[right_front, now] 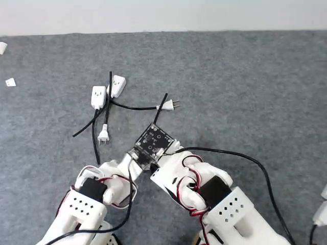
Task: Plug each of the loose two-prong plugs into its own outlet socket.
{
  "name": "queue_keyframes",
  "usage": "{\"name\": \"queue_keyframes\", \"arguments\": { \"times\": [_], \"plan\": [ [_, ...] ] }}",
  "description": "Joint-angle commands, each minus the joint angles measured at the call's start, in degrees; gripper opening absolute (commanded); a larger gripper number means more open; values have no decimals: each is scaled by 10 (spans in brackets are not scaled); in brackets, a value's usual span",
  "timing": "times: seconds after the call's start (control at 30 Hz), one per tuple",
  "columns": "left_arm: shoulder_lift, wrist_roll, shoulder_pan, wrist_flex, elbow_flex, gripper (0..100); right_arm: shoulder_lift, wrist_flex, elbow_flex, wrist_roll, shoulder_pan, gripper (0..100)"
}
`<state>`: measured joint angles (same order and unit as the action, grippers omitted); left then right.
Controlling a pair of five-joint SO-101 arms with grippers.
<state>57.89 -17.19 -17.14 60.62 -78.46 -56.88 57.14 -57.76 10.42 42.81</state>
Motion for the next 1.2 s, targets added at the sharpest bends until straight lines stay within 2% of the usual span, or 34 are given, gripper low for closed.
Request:
{"name": "queue_keyframes", "arguments": {
  "times": [0.0, 0.13, 0.37, 0.47, 0.83, 1.17],
  "plan": [
    [10, 104, 92, -66, 3, 13, 1, -57, -7, -54, 0, 9],
    [6, 171, 176, -105, 5, 13, 1, -149, -40, -94, 0, 9],
    [4, 185, 234, -121, 0, 13, 8, -253, -59, -148, -41, 9],
    [4, 204, 236, -132, -1, 13, 41, -273, -56, -153, -46, 9],
    [4, 203, 236, -134, -1, 13, 203, -316, -5, -152, -47, 9],
    [4, 202, 236, -134, -1, 13, 216, -342, -4, -153, -47, 9]
  ]
}}
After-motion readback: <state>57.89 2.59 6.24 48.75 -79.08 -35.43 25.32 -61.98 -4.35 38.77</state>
